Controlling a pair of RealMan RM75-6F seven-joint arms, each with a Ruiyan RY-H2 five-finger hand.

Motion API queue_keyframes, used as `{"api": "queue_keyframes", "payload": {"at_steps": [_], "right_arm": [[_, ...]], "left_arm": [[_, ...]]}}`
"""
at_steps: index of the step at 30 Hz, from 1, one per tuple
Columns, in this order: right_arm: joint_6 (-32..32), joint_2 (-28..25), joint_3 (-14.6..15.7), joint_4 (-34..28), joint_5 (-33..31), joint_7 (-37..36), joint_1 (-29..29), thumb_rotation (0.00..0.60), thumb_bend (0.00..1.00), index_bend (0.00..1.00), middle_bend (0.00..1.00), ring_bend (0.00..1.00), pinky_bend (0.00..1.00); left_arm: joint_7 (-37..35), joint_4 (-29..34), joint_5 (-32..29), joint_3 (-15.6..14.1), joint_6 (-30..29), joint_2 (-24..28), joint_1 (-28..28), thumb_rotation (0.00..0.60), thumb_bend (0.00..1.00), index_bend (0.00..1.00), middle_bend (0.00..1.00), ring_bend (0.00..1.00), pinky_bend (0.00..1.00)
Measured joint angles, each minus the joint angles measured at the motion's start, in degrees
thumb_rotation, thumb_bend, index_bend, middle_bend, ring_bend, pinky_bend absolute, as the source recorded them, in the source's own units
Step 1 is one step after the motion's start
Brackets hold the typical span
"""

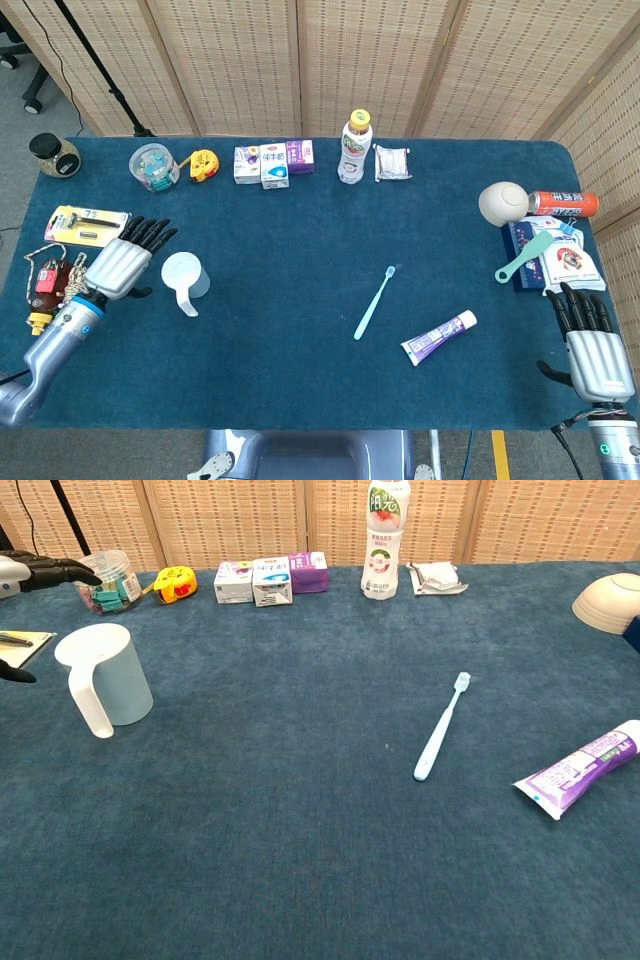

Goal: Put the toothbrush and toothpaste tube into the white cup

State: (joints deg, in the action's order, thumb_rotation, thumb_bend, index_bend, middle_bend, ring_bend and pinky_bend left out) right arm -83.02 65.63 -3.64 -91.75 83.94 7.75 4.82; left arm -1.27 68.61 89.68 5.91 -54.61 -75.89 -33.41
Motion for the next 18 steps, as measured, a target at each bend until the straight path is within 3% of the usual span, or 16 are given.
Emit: {"api": "queue_keyframes", "payload": {"at_steps": [6,9,11,14,18], "right_arm": [[0.05,0.01,-0.08,0.09,-0.34,0.09,-0.06,0.6,0.0,0.0,0.0,0.0,0.0],[0.22,0.07,-0.09,0.15,-0.43,0.01,0.01,0.6,0.0,0.0,0.0,0.0,0.0],[0.3,0.09,-0.12,0.22,-0.53,-0.05,0.04,0.6,0.0,0.0,0.0,0.0,0.0],[0.48,0.1,-0.14,0.3,-0.62,-0.39,0.1,0.6,0.0,0.0,0.0,0.0,0.0],[0.67,-0.02,-0.17,0.38,-0.68,-1.04,0.17,0.6,0.0,0.0,0.0,0.0,0.0]], "left_arm": [[1.24,0.45,-1.29,-0.15,2.91,-1.77,-2.41,0.6,0.03,0.0,0.0,0.0,0.01],[2.47,0.38,-1.98,-0.19,3.79,-2.75,-3.19,0.6,0.11,0.02,0.01,0.02,0.22],[3.31,0.11,-2.4,-0.18,4.05,-3.58,-3.58,0.6,0.19,0.17,0.13,0.15,0.37],[3.83,-0.59,-2.41,-0.07,3.06,-4.89,-3.84,0.6,0.25,0.36,0.32,0.31,0.46],[4.48,-1.82,-1.95,-0.15,1.05,-6.62,-4.13,0.6,0.29,0.46,0.4,0.37,0.5]]}}
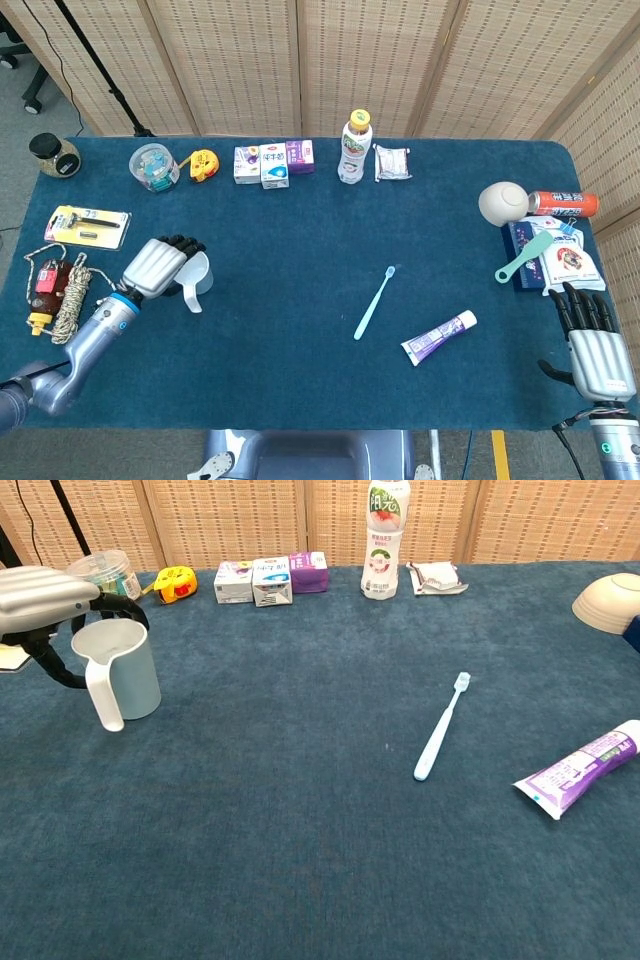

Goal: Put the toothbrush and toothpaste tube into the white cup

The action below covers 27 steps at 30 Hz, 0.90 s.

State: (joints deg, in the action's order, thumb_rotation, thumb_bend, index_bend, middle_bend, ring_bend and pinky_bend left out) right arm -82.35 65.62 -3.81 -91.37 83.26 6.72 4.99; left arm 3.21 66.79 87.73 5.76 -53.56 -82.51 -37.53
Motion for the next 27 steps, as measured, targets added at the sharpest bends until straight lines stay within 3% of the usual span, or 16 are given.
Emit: {"api": "queue_keyframes", "payload": {"at_steps": [9,16,22,27], "right_arm": [[0.27,-0.37,-0.05,0.24,-0.03,-1.34,0.1,0.6,0.0,0.0,0.0,0.0,0.0],[1.02,-0.43,-0.13,0.57,-0.27,-1.96,0.43,0.6,0.0,0.0,0.0,0.0,0.0],[1.53,-0.51,-0.28,0.88,-0.73,-2.48,0.69,0.6,0.0,0.0,0.0,0.0,0.0],[1.68,-0.62,-0.47,1.22,-1.44,-2.91,0.62,0.6,0.0,0.0,0.0,0.0,0.0]], "left_arm": [[1.1,2.49,-0.37,0.68,-1.48,-0.43,-1.09,0.6,0.29,0.47,0.41,0.38,0.51],[2.61,7.95,-2.23,3.65,-1.41,-0.8,-3.78,0.6,0.29,0.46,0.4,0.39,0.51],[7.04,8.98,-8.47,7.3,4.1,-5.32,-9.38,0.6,0.29,0.46,0.4,0.38,0.51],[14.99,5.17,-14.17,8.73,6.81,-11.82,-13.53,0.6,0.29,0.46,0.4,0.37,0.51]]}}
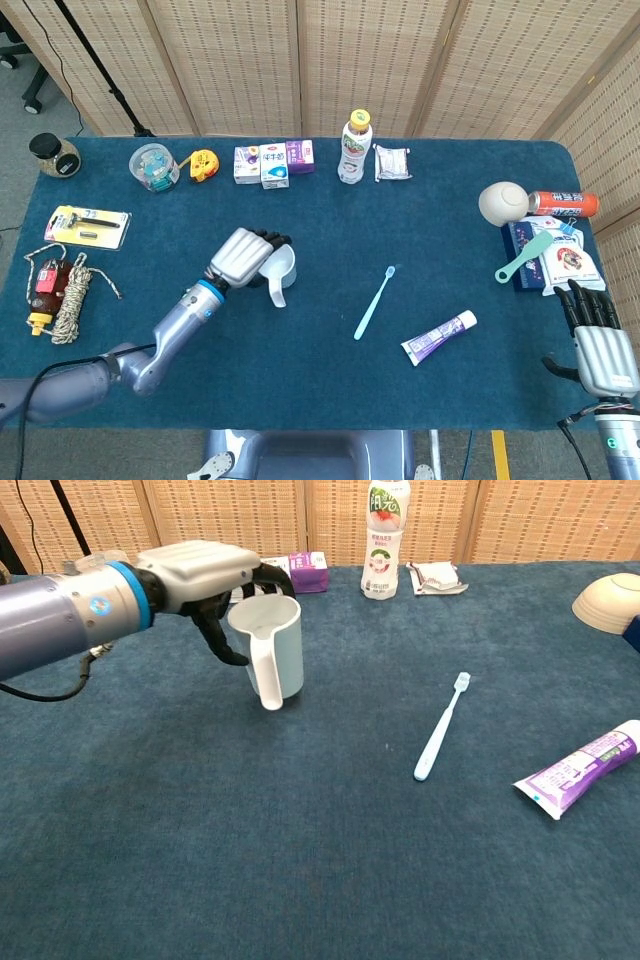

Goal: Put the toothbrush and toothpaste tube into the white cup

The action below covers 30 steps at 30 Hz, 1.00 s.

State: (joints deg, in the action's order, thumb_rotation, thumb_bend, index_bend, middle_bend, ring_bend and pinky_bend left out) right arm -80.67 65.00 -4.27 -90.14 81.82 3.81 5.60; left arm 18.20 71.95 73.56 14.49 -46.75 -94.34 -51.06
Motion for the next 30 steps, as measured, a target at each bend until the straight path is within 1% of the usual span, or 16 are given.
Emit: {"api": "queue_keyframes", "payload": {"at_steps": [4,6,7,9,10,11,12,13,14,16,20,30], "right_arm": [[0.07,-0.06,-0.09,0.22,-0.36,-0.24,-0.06,0.6,0.0,0.0,0.0,0.0,0.0],[0.07,-0.06,-0.1,0.26,-0.39,-0.36,-0.07,0.6,0.0,0.0,0.0,0.0,0.0],[0.12,-0.06,-0.1,0.26,-0.38,-0.44,-0.04,0.6,0.0,0.0,0.0,0.0,0.0],[0.21,-0.07,-0.08,0.21,-0.34,-0.52,0.01,0.6,0.0,0.0,0.0,0.0,0.0],[0.22,-0.08,-0.06,0.18,-0.3,-0.56,0.01,0.6,0.0,0.0,0.0,0.0,0.0],[0.2,-0.1,-0.05,0.16,-0.24,-0.59,0.02,0.6,0.0,0.0,0.0,0.0,0.0],[0.17,-0.13,-0.04,0.13,-0.21,-0.62,0.02,0.6,0.0,0.0,0.0,0.0,0.0],[0.13,-0.16,-0.04,0.08,-0.19,-0.66,0.01,0.6,0.0,0.0,0.0,0.0,0.0],[0.08,-0.19,-0.05,0.05,-0.17,-0.69,0.0,0.6,0.0,0.0,0.0,0.0,0.0],[0.02,-0.22,-0.05,0.01,-0.13,-0.72,-0.02,0.6,0.0,0.0,0.0,0.0,0.0],[0.04,-0.27,-0.01,-0.06,-0.1,-0.76,-0.02,0.6,0.0,0.0,0.0,0.0,0.0],[0.6,-0.2,0.25,-0.21,0.0,-0.69,0.18,0.6,0.0,0.0,0.0,0.0,0.0]], "left_arm": [[4.47,-3.89,-3.96,0.45,1.14,-4.37,-2.71,0.6,0.29,0.46,0.39,0.37,0.51],[5.25,-4.48,-4.38,0.41,0.9,-5.01,-3.16,0.6,0.29,0.46,0.38,0.36,0.51],[5.74,-4.7,-4.56,0.34,0.69,-5.18,-3.26,0.6,0.29,0.45,0.37,0.35,0.51],[6.71,-4.98,-5.01,0.2,0.29,-5.47,-3.39,0.6,0.29,0.41,0.31,0.29,0.48],[7.23,-5.04,-5.49,0.07,0.17,-5.58,-3.45,0.6,0.29,0.35,0.23,0.22,0.43],[7.46,-4.99,-5.89,-0.02,0.22,-5.59,-3.48,0.6,0.28,0.27,0.14,0.13,0.35],[7.7,-4.85,-6.31,-0.09,0.31,-5.55,-3.5,0.6,0.28,0.21,0.08,0.07,0.29],[8.18,-4.47,-6.98,-0.17,0.4,-5.41,-3.52,0.6,0.27,0.12,0.02,0.02,0.22],[8.54,-4.01,-7.4,-0.2,0.42,-5.23,-3.51,0.6,0.27,0.05,0.0,0.0,0.16],[8.75,-2.3,-7.99,-0.24,0.37,-4.47,-3.43,0.6,0.27,0.0,0.0,0.0,0.1],[8.69,0.91,-8.25,-0.4,-0.13,-2.44,-3.12,0.6,0.27,0.0,0.0,0.0,0.04],[9.36,12.23,-9.54,-1.23,-1.39,6.11,-1.5,0.6,0.27,0.0,0.0,0.0,0.0]]}}
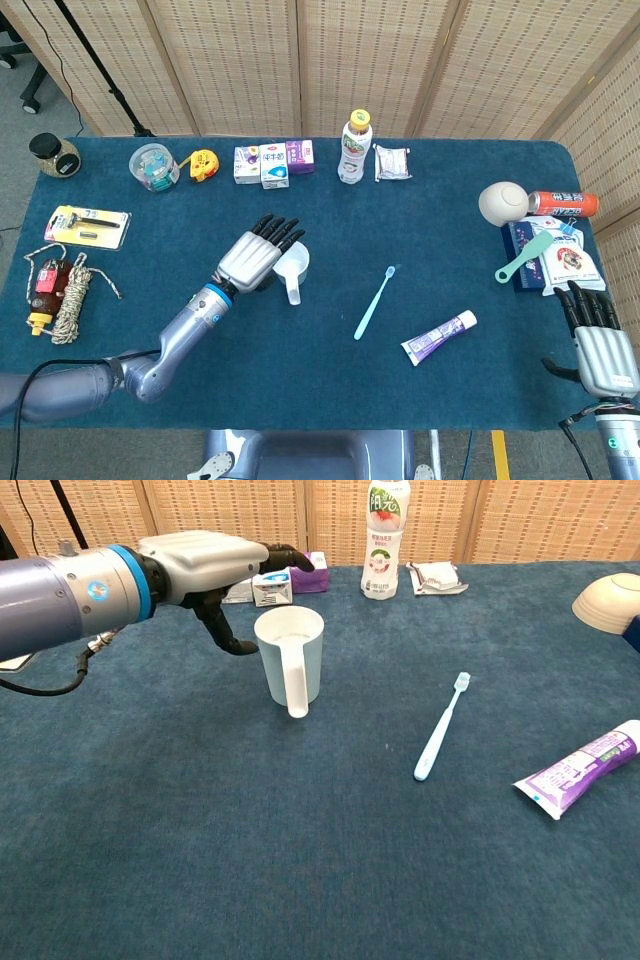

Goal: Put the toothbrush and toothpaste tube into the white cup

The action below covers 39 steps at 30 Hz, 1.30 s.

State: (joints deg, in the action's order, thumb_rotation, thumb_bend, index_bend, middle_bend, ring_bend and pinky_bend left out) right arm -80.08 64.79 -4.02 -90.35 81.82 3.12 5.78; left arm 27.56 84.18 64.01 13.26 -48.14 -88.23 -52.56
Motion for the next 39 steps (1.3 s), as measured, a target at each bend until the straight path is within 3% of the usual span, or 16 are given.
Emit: {"api": "queue_keyframes", "payload": {"at_steps": [9,16,19,24,31,39], "right_arm": [[1.16,0.28,0.74,-0.13,2.37,1.99,1.26,0.6,0.0,0.0,0.0,0.0,0.0],[7.01,-1.12,1.08,-0.35,8.79,-0.31,7.61,0.6,0.0,0.0,0.0,0.0,0.0],[10.2,-1.35,1.01,-0.55,11.57,-1.82,11.2,0.6,0.0,0.0,0.0,0.0,0.0],[15.65,-0.7,0.88,-0.44,14.15,-1.27,16.37,0.6,0.0,0.0,0.0,0.0,0.0],[21.51,2.76,1.3,0.07,18.01,1.62,22.55,0.6,0.0,0.05,0.0,0.0,0.0],[24.68,9.54,-0.03,5.31,18.16,0.26,27.93,0.6,0.0,0.06,0.0,0.0,0.0]], "left_arm": [[-2.38,14.63,1.81,-0.63,-5.22,13.84,5.1,0.6,0.25,0.0,0.0,0.0,0.0],[-5.75,27.12,3.51,-4.19,-13.15,31.3,15.84,0.6,0.24,0.0,0.0,0.0,0.0],[-8.71,29.78,4.54,-6.35,-17.49,36.34,21.44,0.6,0.24,0.0,0.0,0.0,0.0],[-16.74,29.38,9.89,-9.5,-24.24,38.83,28.71,0.6,0.24,0.0,0.0,0.0,0.0],[-29.57,22.3,17.52,-13.37,-32.8,38.53,37.21,0.6,0.24,0.0,0.0,0.0,0.0],[-35.33,16.79,21.99,-15.21,-36.28,36.56,40.98,0.6,0.24,0.0,0.0,0.0,0.0]]}}
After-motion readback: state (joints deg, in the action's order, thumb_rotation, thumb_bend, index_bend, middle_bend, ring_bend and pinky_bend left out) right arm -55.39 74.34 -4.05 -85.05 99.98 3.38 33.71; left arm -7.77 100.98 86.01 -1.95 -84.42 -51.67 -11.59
